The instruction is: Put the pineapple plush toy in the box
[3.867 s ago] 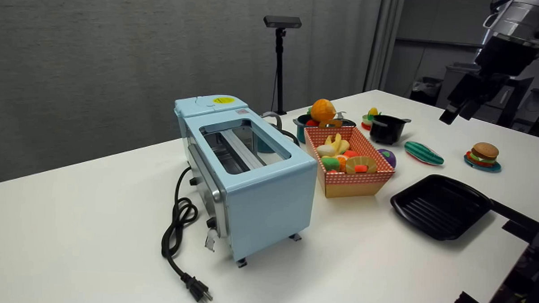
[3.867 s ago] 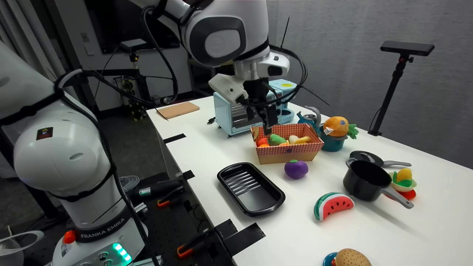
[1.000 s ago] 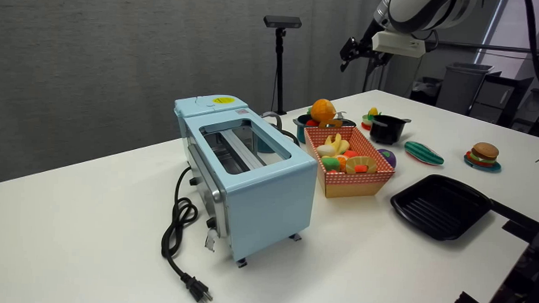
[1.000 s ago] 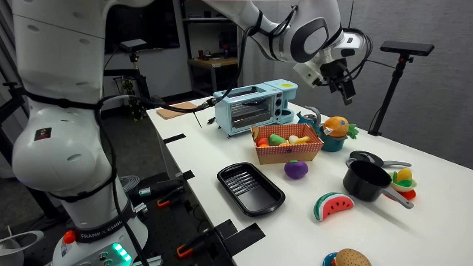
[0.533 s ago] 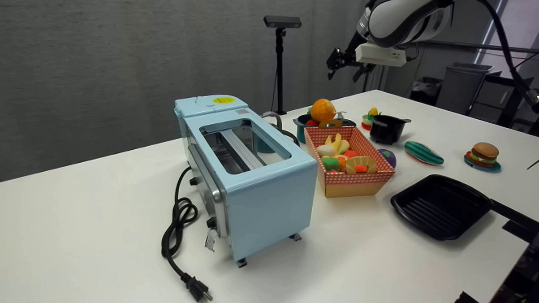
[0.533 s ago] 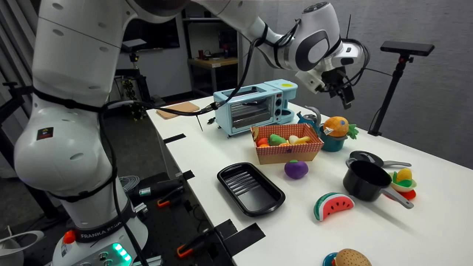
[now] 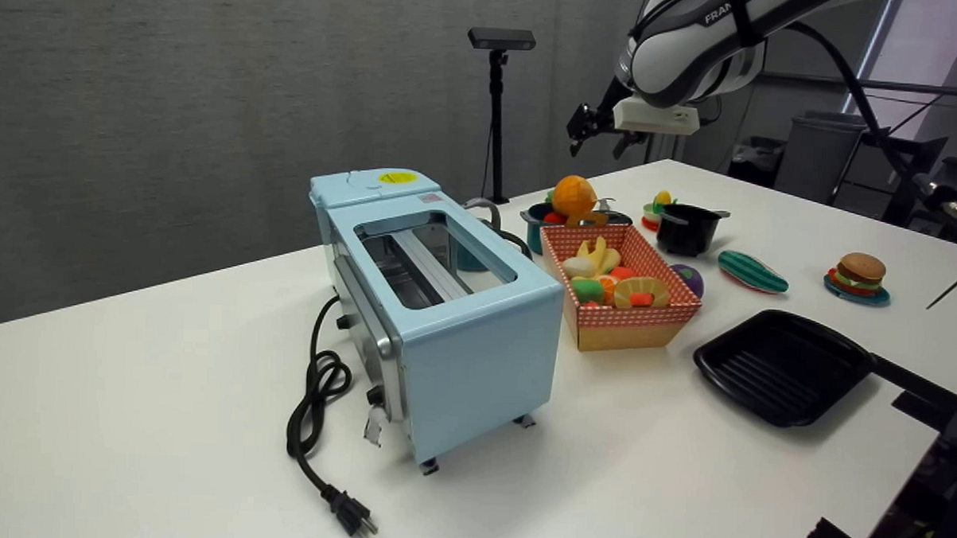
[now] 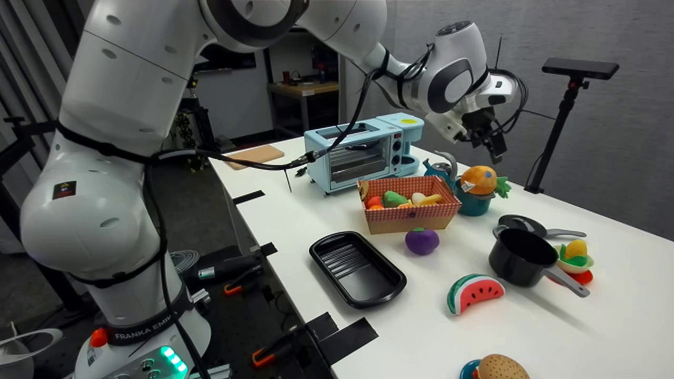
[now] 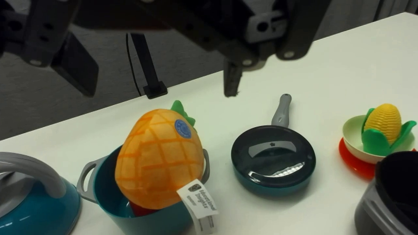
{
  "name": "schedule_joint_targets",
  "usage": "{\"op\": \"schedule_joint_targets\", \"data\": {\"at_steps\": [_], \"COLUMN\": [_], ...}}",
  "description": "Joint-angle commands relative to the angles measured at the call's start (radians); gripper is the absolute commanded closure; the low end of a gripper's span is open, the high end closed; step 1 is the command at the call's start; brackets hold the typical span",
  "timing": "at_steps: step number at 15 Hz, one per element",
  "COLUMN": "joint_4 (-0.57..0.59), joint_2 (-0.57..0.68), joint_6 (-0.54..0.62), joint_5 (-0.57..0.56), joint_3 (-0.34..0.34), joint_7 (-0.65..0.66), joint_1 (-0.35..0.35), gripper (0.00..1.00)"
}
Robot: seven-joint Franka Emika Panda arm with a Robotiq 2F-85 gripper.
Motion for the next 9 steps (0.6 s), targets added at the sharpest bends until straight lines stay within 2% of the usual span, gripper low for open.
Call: {"op": "schedule_joint_targets", "data": {"at_steps": [1,9], "joint_4": [0.091,0.192], "joint_2": [0.063,0.185], "joint_6": [-0.051,-0.072], "joint_5": [-0.019,-0.049], "joint_3": [-0.035,-0.098], "joint_7": [0.026,0.05], "joint_1": [0.024,0.059], "gripper": [0.0,0.0]}}
